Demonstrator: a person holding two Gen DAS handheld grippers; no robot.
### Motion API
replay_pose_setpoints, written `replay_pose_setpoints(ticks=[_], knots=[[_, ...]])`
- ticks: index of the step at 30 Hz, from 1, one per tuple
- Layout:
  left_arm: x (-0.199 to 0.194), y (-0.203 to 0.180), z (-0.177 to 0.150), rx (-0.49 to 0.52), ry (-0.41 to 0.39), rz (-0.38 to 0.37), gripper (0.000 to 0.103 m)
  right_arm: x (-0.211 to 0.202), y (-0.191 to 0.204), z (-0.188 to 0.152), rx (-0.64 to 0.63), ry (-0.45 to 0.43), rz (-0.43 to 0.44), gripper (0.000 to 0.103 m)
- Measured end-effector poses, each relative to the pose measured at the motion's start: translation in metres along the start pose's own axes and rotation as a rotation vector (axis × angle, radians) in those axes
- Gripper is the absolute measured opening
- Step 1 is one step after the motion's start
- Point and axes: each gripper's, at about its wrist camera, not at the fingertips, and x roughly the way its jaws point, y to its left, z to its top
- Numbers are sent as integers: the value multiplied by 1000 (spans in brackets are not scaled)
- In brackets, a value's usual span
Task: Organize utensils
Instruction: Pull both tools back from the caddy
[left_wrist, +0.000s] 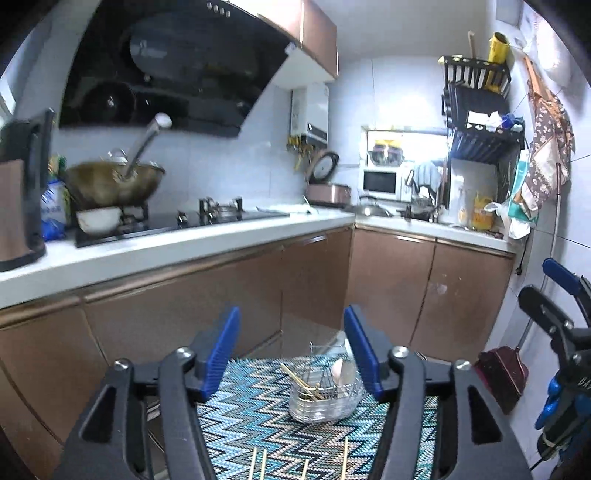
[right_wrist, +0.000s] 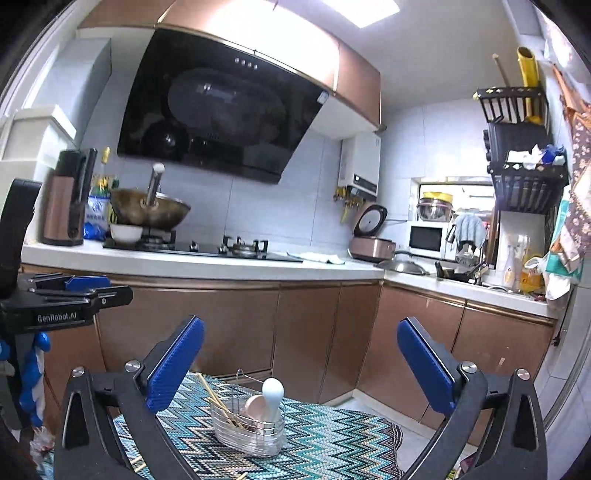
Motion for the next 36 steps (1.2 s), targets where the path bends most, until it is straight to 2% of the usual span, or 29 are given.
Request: replay_pose_setpoints(ticks=[13,21,36], knots=[[-64,-8,-10,53,-87,51,63,-73,3,8,78,-109,-1,103],[-88,-9,-16,52,-109,66,63,-92,16,-3,64,-87,-15,103],[-114,-9,-23,36,-154,79,64,-119,31,-9,65,-96,20,103]])
